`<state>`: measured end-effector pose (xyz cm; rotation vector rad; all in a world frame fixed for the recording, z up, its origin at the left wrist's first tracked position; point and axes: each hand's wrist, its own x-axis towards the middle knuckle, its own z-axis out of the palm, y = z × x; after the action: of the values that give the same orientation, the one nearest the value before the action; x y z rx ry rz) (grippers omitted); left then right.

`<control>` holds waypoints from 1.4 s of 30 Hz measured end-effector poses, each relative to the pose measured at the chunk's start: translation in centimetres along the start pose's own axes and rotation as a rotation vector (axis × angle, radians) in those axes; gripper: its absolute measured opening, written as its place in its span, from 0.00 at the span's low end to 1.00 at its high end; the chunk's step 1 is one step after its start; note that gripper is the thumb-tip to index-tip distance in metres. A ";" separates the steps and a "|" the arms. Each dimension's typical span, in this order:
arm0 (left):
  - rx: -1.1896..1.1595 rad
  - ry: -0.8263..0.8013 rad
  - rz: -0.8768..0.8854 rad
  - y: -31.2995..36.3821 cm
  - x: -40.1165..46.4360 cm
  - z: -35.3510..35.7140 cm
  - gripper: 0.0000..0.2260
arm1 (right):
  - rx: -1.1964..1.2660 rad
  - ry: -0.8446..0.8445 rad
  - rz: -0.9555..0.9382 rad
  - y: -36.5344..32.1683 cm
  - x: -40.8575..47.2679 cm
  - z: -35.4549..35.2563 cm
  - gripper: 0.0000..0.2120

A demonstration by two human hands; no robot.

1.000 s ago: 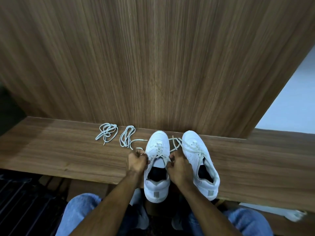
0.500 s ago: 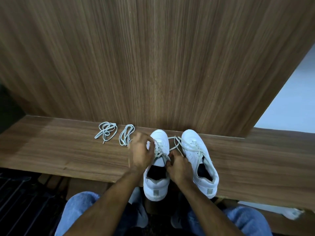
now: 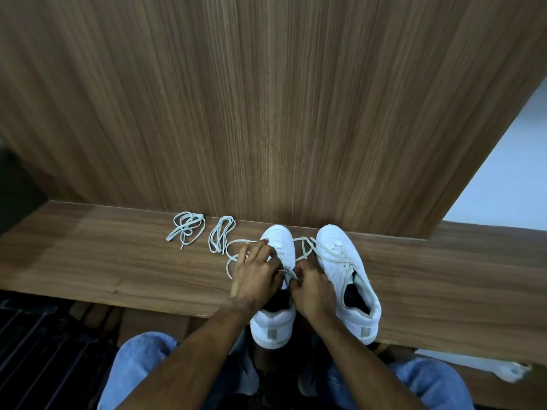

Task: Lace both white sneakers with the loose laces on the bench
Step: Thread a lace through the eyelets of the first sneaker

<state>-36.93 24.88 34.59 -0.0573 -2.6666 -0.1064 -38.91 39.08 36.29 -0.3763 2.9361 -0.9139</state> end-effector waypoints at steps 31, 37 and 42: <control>-0.394 0.207 -0.736 -2.9 3.7 -4.4 0.06 | 0.032 0.005 -0.004 0.4 0.1 -0.2 0.06; -0.386 -0.272 -0.568 -1.8 0.6 -4.4 0.14 | 0.035 -0.019 -0.054 0.6 0.2 -0.3 0.06; -0.311 -0.393 -0.581 -0.3 -1.4 -3.4 0.11 | 0.004 -0.075 -0.106 0.9 0.7 -0.8 0.16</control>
<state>-34.19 24.26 36.95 0.6615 -2.9399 -0.7633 -39.85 40.07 36.41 -0.5578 2.8697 -0.8967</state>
